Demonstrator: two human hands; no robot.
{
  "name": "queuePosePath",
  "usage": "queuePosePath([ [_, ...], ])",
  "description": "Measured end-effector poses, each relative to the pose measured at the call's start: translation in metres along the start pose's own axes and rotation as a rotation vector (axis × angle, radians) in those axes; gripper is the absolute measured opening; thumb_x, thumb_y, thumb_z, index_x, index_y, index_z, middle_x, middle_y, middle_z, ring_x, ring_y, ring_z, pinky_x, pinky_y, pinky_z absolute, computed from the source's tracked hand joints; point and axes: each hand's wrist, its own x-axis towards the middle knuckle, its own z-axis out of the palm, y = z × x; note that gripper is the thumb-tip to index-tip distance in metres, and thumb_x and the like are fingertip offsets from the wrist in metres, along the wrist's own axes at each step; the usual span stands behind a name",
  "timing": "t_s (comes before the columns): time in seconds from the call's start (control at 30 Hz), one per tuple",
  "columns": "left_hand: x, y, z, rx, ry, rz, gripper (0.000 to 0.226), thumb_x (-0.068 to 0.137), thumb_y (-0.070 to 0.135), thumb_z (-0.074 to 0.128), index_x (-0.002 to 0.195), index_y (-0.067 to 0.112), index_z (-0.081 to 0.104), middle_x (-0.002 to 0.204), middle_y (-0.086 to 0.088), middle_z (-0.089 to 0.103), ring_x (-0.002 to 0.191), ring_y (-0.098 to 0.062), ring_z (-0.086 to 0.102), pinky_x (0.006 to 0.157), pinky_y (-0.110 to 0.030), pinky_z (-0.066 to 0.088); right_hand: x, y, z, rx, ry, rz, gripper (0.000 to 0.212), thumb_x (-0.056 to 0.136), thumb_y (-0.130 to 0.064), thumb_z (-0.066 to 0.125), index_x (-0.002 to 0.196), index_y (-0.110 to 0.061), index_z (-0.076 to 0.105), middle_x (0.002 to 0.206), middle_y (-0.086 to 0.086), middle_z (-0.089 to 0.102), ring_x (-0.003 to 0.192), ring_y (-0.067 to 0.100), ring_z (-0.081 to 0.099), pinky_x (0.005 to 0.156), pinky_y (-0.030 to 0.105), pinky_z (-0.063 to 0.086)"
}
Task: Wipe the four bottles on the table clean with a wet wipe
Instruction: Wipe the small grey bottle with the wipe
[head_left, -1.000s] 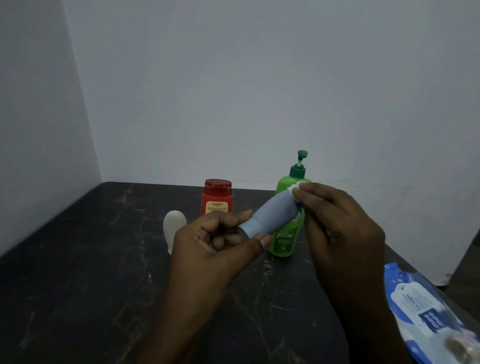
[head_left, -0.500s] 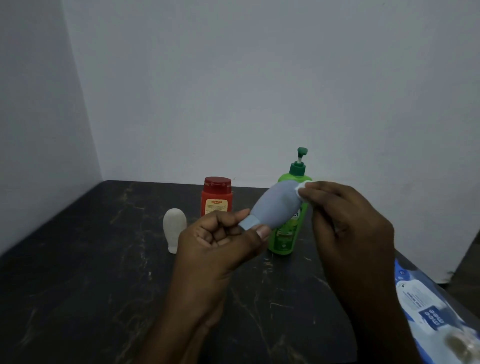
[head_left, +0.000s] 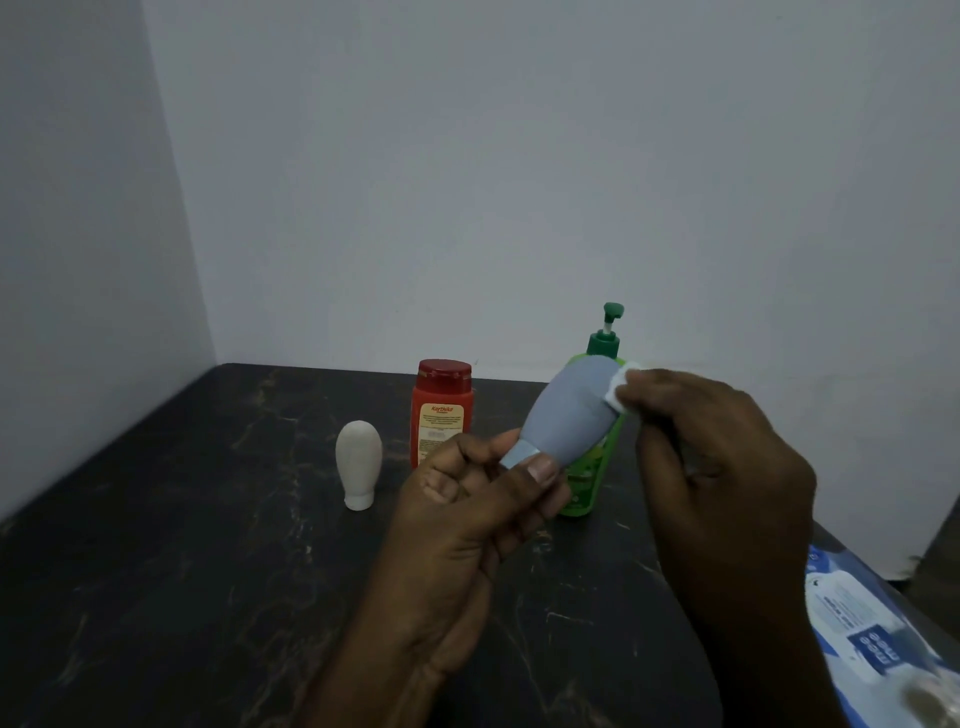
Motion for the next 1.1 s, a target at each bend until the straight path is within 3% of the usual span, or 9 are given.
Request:
queuePosePath([
  [0.23,0.002,0.002,-0.001,-0.069,-0.007,-0.054,0.063,0.068,0.005,0.073,0.127,-0.007,0.053,0.116,-0.024,0.071,0.103,-0.035,0.072,0.083,-0.039,0.062,-0.002,-0.016,-0.001,0.245,-0.263,-0.163,0.015,0.084,-0.007,0.07,0.098,-0.012,0.075,0.097,-0.004,0.071,0.093,0.01,0.064,0.085,0.022,0.05],
  [0.4,0.0,-0.002,0.003,-0.059,-0.024,-0.079,0.059,0.062,0.003,0.076,0.12,0.004,0.065,0.108,-0.022,0.074,0.088,-0.031,0.074,0.077,-0.036,0.063,-0.002,-0.002,0.0,0.002,-0.005,-0.02,0.024,0.084,0.002,0.066,0.107,-0.003,0.073,0.102,0.008,0.072,0.097,0.02,0.064,0.095,0.013,0.041],
  [0.47,-0.001,-0.004,0.004,-0.055,-0.027,-0.083,0.057,0.062,0.004,0.076,0.118,0.003,0.066,0.109,-0.022,0.074,0.089,-0.031,0.074,0.075,-0.034,0.064,-0.003,-0.002,0.002,-0.009,0.022,0.007,0.025,0.086,0.003,0.063,0.109,-0.002,0.072,0.103,0.01,0.072,0.098,0.021,0.064,0.095,0.016,0.043],
  [0.57,0.0,-0.002,0.003,-0.06,-0.034,-0.071,0.056,0.066,0.009,0.076,0.12,-0.001,0.064,0.113,-0.022,0.073,0.097,-0.03,0.073,0.08,-0.035,0.062,-0.004,-0.009,0.004,0.11,-0.128,-0.063,0.022,0.086,-0.003,0.063,0.104,-0.005,0.075,0.1,0.007,0.069,0.093,0.019,0.064,0.084,0.023,0.05],
  [0.67,0.0,0.0,0.0,-0.055,-0.06,-0.072,0.04,0.079,0.009,0.066,0.116,-0.005,0.066,0.113,-0.023,0.073,0.096,-0.027,0.074,0.079,-0.034,0.063,-0.003,-0.012,0.004,0.244,-0.282,-0.118,0.021,0.083,-0.006,0.07,0.102,-0.011,0.077,0.098,0.0,0.066,0.093,0.012,0.063,0.081,0.023,0.05],
  [0.93,-0.003,-0.004,0.002,0.023,-0.109,-0.163,0.033,0.073,0.013,0.071,0.101,-0.004,0.074,0.104,-0.028,0.072,0.081,-0.028,0.074,0.069,-0.035,0.064,-0.003,-0.006,0.002,0.088,0.106,0.087,0.021,0.089,0.003,0.07,0.109,0.0,0.072,0.108,0.012,0.071,0.103,0.015,0.066,0.096,0.014,0.045],
  [1.03,-0.003,-0.003,0.002,0.018,-0.133,-0.159,0.027,0.077,0.015,0.068,0.097,0.001,0.076,0.099,-0.027,0.073,0.08,-0.028,0.074,0.07,-0.036,0.064,-0.003,-0.008,0.004,0.125,0.091,0.106,0.022,0.089,0.006,0.069,0.11,0.0,0.072,0.109,0.013,0.07,0.103,0.014,0.065,0.095,0.011,0.044],
  [1.1,-0.002,-0.004,0.0,-0.005,-0.117,-0.148,0.027,0.081,0.017,0.066,0.098,0.0,0.076,0.1,-0.028,0.073,0.083,-0.03,0.073,0.073,-0.038,0.064,-0.002,-0.011,0.003,0.203,-0.015,0.045,0.021,0.088,0.004,0.068,0.108,-0.002,0.073,0.106,0.009,0.067,0.102,0.007,0.062,0.092,0.009,0.044],
])
